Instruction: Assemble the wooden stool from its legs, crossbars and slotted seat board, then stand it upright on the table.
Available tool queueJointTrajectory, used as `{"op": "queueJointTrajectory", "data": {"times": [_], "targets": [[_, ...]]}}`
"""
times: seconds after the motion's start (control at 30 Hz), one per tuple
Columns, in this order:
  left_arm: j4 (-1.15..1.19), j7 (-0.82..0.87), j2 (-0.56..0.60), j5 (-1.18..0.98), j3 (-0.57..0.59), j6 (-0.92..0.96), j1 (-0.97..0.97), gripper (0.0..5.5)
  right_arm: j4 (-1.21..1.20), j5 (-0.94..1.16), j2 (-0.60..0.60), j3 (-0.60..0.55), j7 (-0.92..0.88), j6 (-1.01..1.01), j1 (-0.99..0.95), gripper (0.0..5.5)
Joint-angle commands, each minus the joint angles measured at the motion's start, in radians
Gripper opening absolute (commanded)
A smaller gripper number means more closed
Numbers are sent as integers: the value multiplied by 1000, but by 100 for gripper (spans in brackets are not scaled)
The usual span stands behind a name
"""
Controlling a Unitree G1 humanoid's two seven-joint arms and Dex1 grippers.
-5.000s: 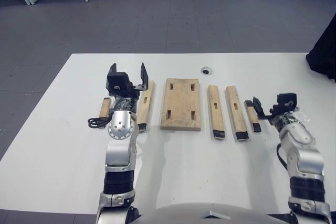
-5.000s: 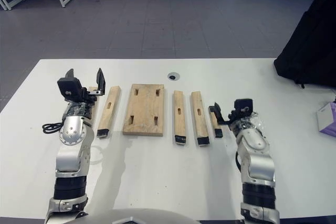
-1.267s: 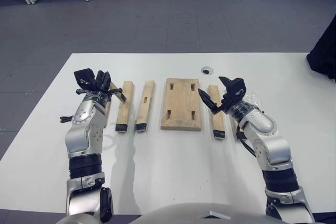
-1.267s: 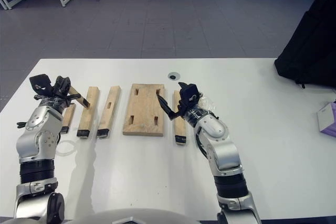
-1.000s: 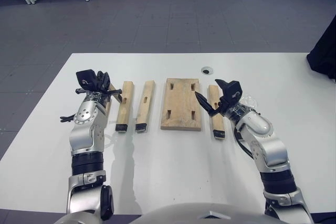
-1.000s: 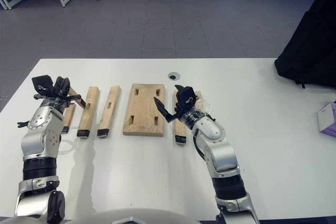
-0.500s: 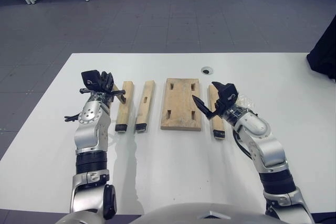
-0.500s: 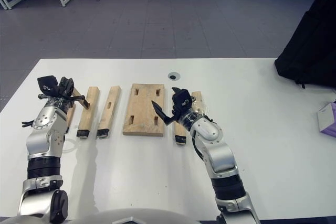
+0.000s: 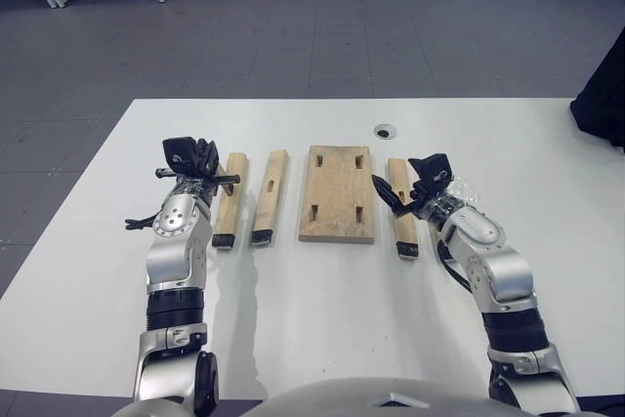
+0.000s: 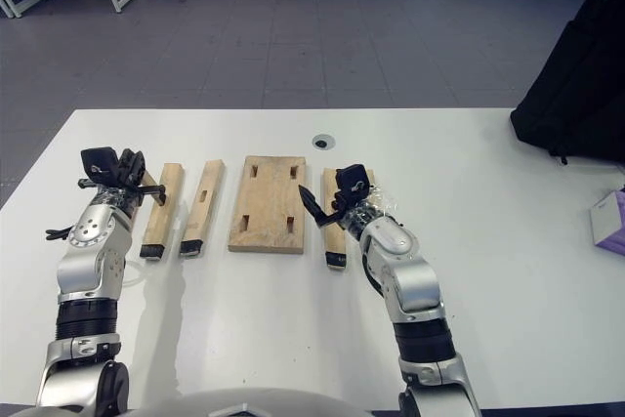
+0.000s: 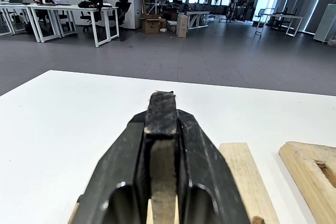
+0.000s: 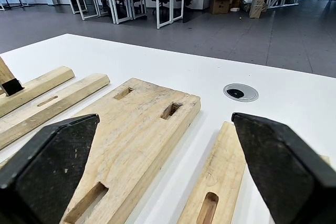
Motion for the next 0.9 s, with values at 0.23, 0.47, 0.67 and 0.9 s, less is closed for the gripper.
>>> {"op": "queueJointTrajectory", "data": {"times": [0.23, 0.47, 0.67, 0.9], "targets": [[3, 0, -14, 3, -1, 117, 67, 44, -1, -14, -14, 3, -1, 16, -20, 465], [-205, -22, -6, 4, -56, 271, 188, 44, -24, -30, -22, 25, -5, 13, 7, 465], [-257, -16, -32, 5, -78, 303, 251, 44, -31, -43, -26, 32, -2, 11, 7, 465], [-258, -16, -33, 10, -59, 254, 218, 81, -21, -58, -25, 44, 0, -5, -1, 465]]}}
